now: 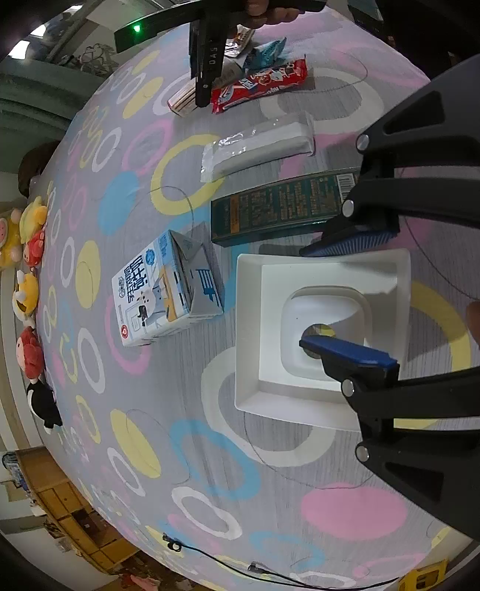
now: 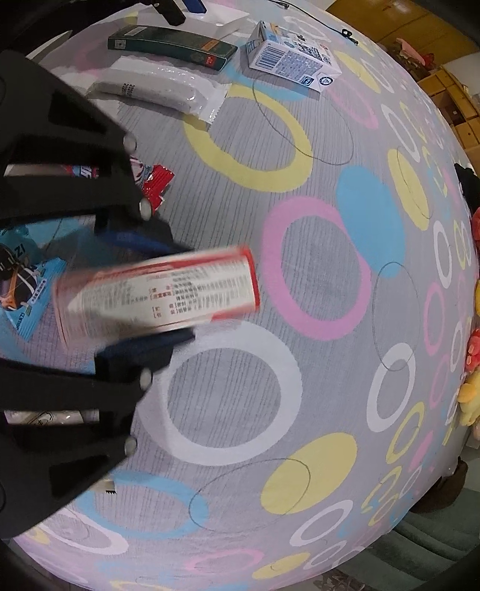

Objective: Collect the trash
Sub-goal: 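Close the left tool on the white tray while the right tool grasps the red-white box, then lift both held items and carry them toward the white trash bag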

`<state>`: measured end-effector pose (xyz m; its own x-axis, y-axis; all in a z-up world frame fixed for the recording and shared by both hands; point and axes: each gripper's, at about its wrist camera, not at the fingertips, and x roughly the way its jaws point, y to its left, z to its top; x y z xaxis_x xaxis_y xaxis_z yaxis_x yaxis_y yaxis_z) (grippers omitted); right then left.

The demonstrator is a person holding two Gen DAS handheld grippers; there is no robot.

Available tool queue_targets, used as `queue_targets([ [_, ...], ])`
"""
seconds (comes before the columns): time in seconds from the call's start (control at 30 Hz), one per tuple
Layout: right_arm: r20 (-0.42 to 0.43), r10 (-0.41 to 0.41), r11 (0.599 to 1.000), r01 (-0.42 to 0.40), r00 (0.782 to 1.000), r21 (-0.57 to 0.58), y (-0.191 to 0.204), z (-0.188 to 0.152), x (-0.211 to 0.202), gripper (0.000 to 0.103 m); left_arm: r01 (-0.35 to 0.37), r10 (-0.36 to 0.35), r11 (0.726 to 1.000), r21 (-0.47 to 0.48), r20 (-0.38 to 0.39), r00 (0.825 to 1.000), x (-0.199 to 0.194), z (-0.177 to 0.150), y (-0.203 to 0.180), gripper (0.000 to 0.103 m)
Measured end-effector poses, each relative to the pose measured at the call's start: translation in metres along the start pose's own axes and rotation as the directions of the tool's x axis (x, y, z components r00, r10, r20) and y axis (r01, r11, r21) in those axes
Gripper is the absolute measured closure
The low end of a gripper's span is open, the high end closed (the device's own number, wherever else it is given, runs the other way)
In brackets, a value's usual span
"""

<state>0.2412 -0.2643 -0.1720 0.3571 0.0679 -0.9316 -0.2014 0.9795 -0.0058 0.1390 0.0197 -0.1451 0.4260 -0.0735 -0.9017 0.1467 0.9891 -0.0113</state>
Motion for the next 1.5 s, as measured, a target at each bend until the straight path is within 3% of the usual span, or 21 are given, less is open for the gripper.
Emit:
queue_targets([
  [0.7, 0.031, 0.01, 1.0, -0.01, 0.999, 0.012, -0.005, -0.004, -0.01, 0.071, 0.021, -0.022, 1.0, 0.015, 0.016, 1.0, -0.009, 0.0, -0.005, 0.066],
  [1.5, 0.139, 0.002, 0.998, -0.011, 0.99, 0.06, 0.004, -0.024, -0.073, 0.071, 0.04, -0.042, 0.999, 0.028, 0.08, 0.996, -0.049, -0.023, -0.018, 0.066],
])
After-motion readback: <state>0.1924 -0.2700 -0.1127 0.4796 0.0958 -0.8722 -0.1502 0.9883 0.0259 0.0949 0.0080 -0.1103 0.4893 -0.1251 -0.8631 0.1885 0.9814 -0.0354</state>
